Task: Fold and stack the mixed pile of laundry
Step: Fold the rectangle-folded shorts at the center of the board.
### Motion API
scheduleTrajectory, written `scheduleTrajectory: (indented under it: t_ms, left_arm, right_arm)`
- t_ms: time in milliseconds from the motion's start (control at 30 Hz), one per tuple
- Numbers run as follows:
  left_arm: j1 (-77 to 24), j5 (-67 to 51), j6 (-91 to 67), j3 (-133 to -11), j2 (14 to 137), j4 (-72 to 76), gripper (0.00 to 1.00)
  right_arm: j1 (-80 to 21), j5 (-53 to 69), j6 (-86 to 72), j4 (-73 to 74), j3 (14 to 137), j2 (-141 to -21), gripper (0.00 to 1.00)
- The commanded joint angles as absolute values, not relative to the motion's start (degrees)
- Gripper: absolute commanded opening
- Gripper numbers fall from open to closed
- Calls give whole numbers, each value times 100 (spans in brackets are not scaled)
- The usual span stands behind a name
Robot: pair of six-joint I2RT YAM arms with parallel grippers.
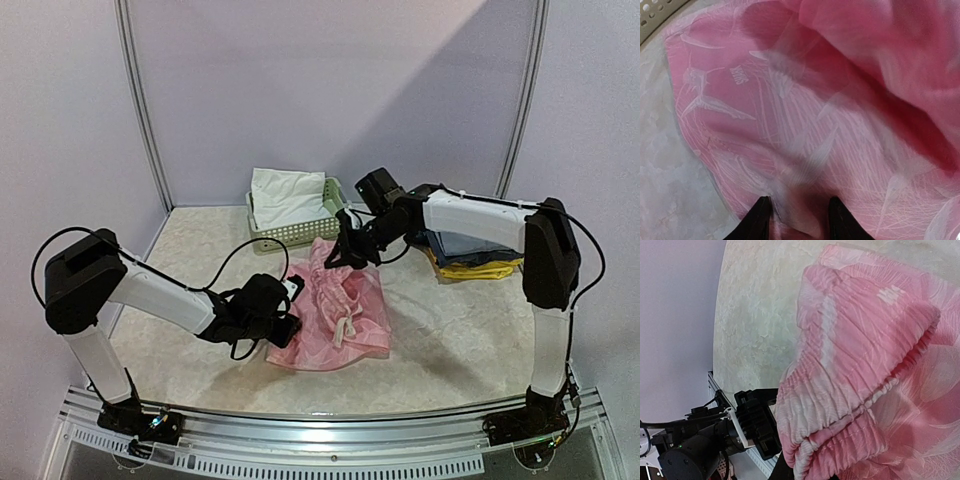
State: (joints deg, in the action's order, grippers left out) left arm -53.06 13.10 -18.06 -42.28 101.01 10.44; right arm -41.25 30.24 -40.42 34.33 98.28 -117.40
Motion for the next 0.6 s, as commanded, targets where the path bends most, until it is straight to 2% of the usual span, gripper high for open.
scheduleTrajectory:
  t_ms: [0, 200, 267, 567]
  left_arm:
    - [-5221, 1190, -1866, -4196, 10189, 980, 40]
    - [-5221, 1210, -1867, -4094, 9950, 938, 41]
    - [-5221, 1248, -1892, -4035, 9779, 867, 41]
    - [-5221, 1766, -1849, -3625, 7983, -154, 46]
  right_arm:
    - [-4164, 3283, -4429, 2792, 9924, -12029, 0]
    - [-4166, 3427, -4744, 2309, 9859, -12360, 0]
    - [-4166, 3463, -4805, 2229, 9857, -12486, 3]
    - [-4166, 3809, -4966, 1844, 9694, -12763, 46]
